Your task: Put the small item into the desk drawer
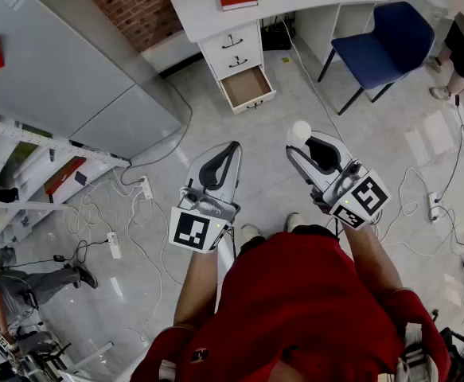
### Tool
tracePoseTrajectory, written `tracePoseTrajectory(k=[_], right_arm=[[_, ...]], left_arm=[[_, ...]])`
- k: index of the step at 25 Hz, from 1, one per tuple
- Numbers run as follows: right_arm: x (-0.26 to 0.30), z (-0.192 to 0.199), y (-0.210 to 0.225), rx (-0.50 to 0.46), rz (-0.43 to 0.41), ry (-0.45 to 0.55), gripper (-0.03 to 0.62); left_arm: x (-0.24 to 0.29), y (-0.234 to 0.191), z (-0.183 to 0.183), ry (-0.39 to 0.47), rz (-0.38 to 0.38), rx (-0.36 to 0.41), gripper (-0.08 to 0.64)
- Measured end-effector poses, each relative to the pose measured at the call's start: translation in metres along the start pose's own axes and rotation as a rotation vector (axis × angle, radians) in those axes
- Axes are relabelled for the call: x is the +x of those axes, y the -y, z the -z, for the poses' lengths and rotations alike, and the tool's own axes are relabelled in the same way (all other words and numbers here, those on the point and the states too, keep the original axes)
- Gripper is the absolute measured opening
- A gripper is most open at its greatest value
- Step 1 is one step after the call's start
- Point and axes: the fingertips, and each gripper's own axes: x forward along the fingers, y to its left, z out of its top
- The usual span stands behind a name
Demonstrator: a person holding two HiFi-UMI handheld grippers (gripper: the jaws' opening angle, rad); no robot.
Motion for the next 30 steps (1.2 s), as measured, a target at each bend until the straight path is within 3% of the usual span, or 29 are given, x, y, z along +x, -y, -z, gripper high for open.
tracePoseTrajectory(k=[17, 24, 30], right_arm=[[0.014, 0.0, -0.01, 0.016, 0.031, 0.006, 0.135], [0.06, 0.018, -0.052, -0.004, 0.061, -0.012, 0.135], [0.08, 0.017, -0.062, -0.042, 0.079, -0.026, 0.135]], left_arm=[[-0.023, -0.026, -0.007, 0.04, -0.024, -0.027, 0.005], [-0.078, -0.076, 0.0, 0.055, -0.016, -0.043, 0.005], [-0.091, -0.097, 0.006, 0.064, 0.001, -0.038, 0.005]])
